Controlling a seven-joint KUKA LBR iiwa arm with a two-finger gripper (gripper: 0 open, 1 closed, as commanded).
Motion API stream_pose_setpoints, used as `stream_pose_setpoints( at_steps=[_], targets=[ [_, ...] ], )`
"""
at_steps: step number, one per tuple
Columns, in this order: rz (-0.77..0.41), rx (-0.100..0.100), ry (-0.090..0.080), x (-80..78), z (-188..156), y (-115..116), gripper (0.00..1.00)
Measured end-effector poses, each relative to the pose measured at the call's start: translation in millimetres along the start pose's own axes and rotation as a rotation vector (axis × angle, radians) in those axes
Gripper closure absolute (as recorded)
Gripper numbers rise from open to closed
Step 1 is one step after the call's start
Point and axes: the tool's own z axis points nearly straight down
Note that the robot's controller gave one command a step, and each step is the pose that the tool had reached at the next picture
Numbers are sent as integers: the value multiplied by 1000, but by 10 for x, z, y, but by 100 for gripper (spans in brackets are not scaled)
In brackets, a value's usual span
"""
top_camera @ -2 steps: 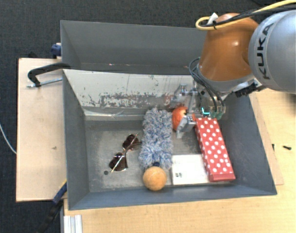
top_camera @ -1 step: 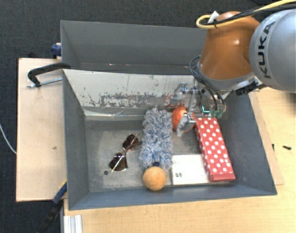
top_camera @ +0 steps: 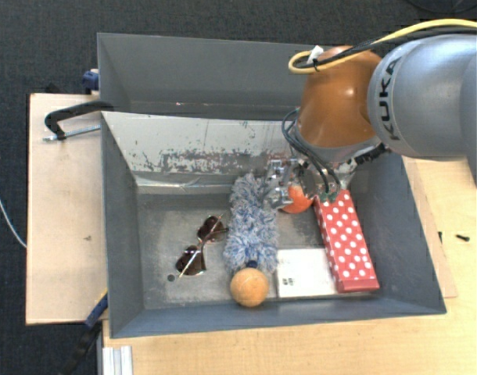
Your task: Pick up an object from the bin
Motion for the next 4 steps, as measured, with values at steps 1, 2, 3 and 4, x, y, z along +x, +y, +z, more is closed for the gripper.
stream_pose_setpoints(
  at_steps=[1,2,3,4],
  targets=[
    [0,0,0,-1,-2,-1,0],
    [0,0,0,-1,-2,-1,0],
    [27,-1,-7,5,346,-375,0],
    [124,2,0,106,548,-566,0]
  ],
)
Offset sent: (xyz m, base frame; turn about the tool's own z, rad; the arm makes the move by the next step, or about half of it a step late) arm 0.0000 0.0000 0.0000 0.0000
